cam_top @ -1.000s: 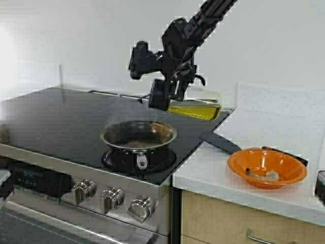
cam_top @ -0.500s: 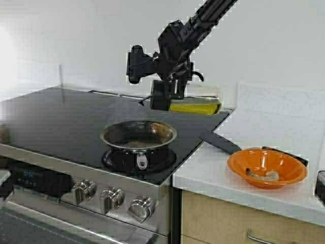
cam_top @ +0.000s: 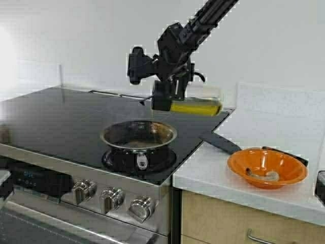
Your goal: Add oil to the pan and cook the shrimp and serve it
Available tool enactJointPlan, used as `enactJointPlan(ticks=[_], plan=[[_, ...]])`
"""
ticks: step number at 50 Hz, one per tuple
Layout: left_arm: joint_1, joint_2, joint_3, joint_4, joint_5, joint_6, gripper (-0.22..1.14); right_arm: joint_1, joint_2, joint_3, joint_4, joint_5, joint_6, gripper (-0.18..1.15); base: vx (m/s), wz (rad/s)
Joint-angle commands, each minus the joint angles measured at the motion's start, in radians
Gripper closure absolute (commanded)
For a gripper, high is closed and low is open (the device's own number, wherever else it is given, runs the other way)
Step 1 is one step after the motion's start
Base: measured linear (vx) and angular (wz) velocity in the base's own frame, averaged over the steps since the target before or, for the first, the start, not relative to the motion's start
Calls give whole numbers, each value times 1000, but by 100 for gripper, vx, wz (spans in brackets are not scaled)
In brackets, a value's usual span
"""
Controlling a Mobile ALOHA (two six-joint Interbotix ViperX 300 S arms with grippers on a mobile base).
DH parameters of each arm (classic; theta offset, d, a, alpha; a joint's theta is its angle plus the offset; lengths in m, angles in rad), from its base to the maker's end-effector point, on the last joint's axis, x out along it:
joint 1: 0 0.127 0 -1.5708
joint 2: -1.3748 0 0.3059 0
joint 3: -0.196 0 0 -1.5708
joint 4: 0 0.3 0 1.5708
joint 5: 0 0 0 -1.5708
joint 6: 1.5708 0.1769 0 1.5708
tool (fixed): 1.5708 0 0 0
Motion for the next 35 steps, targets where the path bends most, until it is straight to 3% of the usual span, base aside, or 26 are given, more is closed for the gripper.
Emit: enactJointPlan(ticks=[1,20,35], plan=[[2,3,-8,-2,-5,-2,89,2,-123,-44,112,40,186,90,0,0],[2,2,-6,-2,-5,-3,89,-14,-318,181,64,207,793,90,0,0],[2,-5,-5,-2,-5,-3,89,-69,-466,345,-129,367,1256,90,0,0]])
